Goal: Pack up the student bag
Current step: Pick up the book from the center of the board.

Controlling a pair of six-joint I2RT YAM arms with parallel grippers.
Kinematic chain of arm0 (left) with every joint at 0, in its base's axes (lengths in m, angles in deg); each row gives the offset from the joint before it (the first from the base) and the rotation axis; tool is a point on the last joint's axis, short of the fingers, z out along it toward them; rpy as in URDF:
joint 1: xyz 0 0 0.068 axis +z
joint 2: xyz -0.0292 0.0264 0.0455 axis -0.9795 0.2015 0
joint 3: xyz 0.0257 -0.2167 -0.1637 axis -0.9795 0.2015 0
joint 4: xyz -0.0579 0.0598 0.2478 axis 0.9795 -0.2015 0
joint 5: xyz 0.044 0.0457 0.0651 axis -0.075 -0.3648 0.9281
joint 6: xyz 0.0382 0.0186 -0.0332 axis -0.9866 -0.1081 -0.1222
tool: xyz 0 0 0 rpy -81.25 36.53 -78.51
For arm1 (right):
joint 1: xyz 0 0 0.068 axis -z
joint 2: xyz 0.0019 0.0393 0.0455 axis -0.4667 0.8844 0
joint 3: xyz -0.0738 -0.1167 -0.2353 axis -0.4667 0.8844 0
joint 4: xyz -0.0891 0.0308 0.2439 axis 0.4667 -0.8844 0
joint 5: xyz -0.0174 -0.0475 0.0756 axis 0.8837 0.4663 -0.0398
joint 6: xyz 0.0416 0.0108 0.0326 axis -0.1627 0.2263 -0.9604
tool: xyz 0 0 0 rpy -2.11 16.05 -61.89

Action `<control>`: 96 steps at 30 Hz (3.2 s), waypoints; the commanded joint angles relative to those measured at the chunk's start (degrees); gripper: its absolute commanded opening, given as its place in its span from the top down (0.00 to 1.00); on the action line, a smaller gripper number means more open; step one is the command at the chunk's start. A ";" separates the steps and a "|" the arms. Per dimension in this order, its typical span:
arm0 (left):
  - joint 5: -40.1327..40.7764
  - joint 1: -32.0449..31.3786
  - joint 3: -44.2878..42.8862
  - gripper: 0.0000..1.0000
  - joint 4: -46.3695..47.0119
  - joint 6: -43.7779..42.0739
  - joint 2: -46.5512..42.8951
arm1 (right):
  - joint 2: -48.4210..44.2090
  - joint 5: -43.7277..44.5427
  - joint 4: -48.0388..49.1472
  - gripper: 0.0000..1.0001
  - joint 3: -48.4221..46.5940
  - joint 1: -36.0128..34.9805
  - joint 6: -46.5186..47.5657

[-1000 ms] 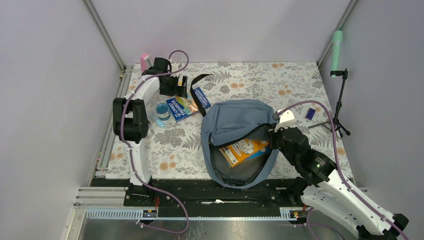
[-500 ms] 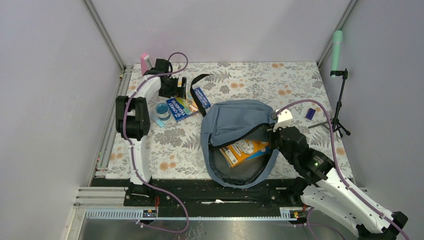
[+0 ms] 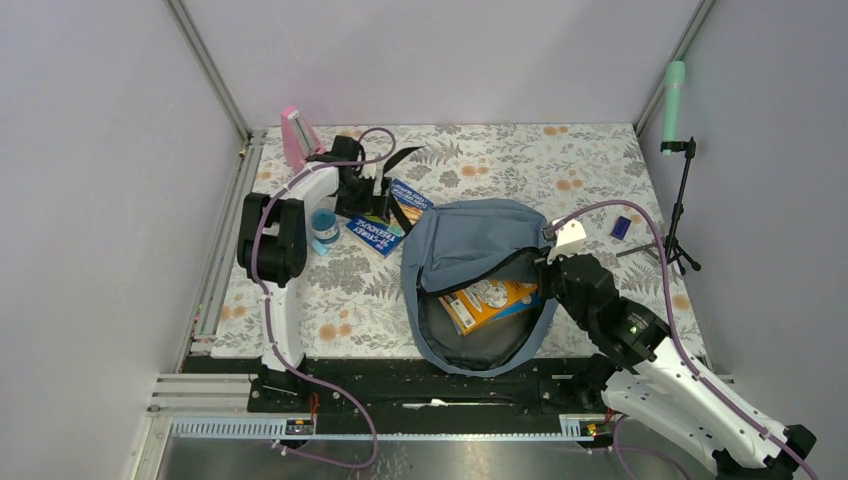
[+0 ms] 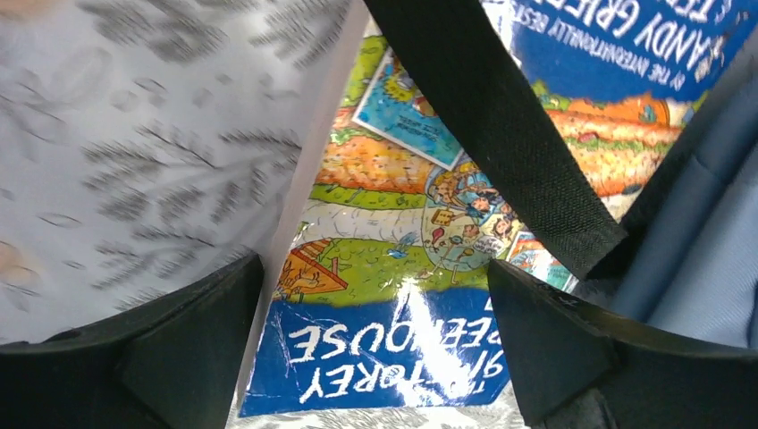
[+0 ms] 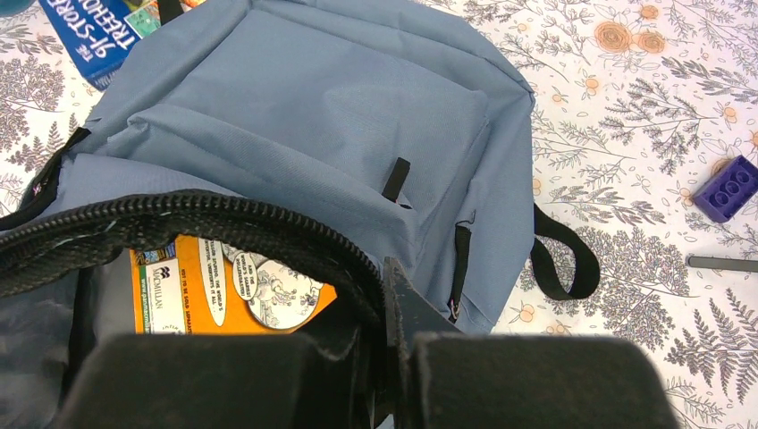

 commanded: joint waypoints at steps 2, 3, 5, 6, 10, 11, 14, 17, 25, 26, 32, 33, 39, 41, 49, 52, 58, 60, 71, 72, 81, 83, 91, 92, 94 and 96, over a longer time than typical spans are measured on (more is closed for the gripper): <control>-2.30 -1.03 5.05 0.05 -0.76 4.41 -6.79 | -0.76 0.80 2.54 1.00 -0.40 0.13 0.21; -0.37 -1.03 5.43 0.05 -0.77 4.54 -6.88 | -0.66 0.67 2.58 1.00 -0.39 0.10 0.24; 2.02 -0.95 5.66 0.05 -0.81 4.95 -6.58 | -0.66 0.53 2.59 1.00 -0.37 0.12 0.19; 2.26 -0.95 5.70 0.07 -0.81 5.30 -6.28 | -0.66 0.45 2.58 1.00 -0.37 0.10 0.21; -0.57 -0.95 5.66 0.17 -0.65 7.47 -5.54 | -0.68 0.81 2.55 1.00 -0.36 0.11 0.23; -1.77 -0.95 5.96 0.20 -0.14 8.00 -5.73 | -0.50 0.87 2.60 1.00 -0.39 0.07 0.24; -3.87 -0.95 7.58 0.26 2.49 10.32 -8.04 | -0.12 0.88 2.52 1.00 -0.43 0.13 0.19; -5.47 -0.95 9.76 0.29 5.20 12.58 -10.73 | 0.21 0.66 2.53 1.00 -0.58 0.13 0.24; -7.83 -0.71 14.74 0.34 12.84 18.26 -16.81 | 0.65 0.55 2.50 1.00 -0.79 0.13 0.24; -8.11 -0.69 15.47 0.35 13.64 18.86 -17.21 | 0.64 0.53 2.52 1.00 -0.82 0.15 0.22; -10.54 -0.51 17.64 0.37 15.70 21.32 -16.26 | 1.57 0.61 1.76 1.00 -1.34 0.08 0.16; -10.49 -0.43 17.82 0.38 15.71 21.54 -15.96 | 1.69 0.62 1.66 1.00 -1.43 0.10 0.12; -10.79 0.24 20.05 0.50 17.61 23.64 -15.54 | 1.72 0.73 1.65 1.00 -1.48 0.13 0.15; -11.80 0.60 21.13 0.51 19.26 25.30 -15.47 | 1.71 0.71 1.60 1.00 -1.51 0.08 0.15; -17.45 1.14 24.89 0.56 25.98 31.54 -15.29 | 1.98 0.67 1.64 1.00 -1.64 0.09 0.23; -18.67 1.25 26.04 0.58 28.20 33.21 -15.50 | 2.13 0.69 1.60 1.00 -1.74 0.13 0.24; -21.93 1.25 28.36 0.63 32.84 36.98 -15.61 | 2.56 0.62 1.64 1.00 -2.02 0.09 0.33; -22.75 1.25 29.11 0.65 34.91 38.57 -15.72 | 2.78 0.62 1.63 1.00 -2.18 0.05 0.47; -23.94 0.33 32.45 0.76 42.08 43.03 -16.38 | 3.29 0.51 1.62 1.00 -2.44 0.16 0.62; -24.20 0.09 32.37 0.79 42.17 43.06 -16.25 | 3.29 0.53 1.60 1.00 -2.40 0.12 0.63; -16.26 0.81 33.90 1.00 39.14 39.45 -25.94 | 2.70 0.80 1.02 1.00 -2.82 0.18 0.54; -15.02 1.21 35.96 1.00 40.99 39.22 -29.83 | 2.68 0.84 1.00 1.00 -2.94 0.12 0.56; -12.77 1.34 38.68 1.00 42.06 33.78 -45.64 | 3.25 1.49 -0.38 1.00 -5.33 0.12 0.89; -12.09 1.34 39.09 1.00 41.92 33.12 -47.77 | 3.24 1.60 -0.38 1.00 -5.53 0.10 0.94; -10.52 1.34 39.86 1.00 41.44 31.90 -51.81 | 3.18 1.84 -0.38 1.00 -5.92 0.14 0.92; -8.79 1.42 40.49 1.00 40.14 30.90 -55.55 | 3.25 1.93 -0.44 1.00 -6.24 0.09 0.64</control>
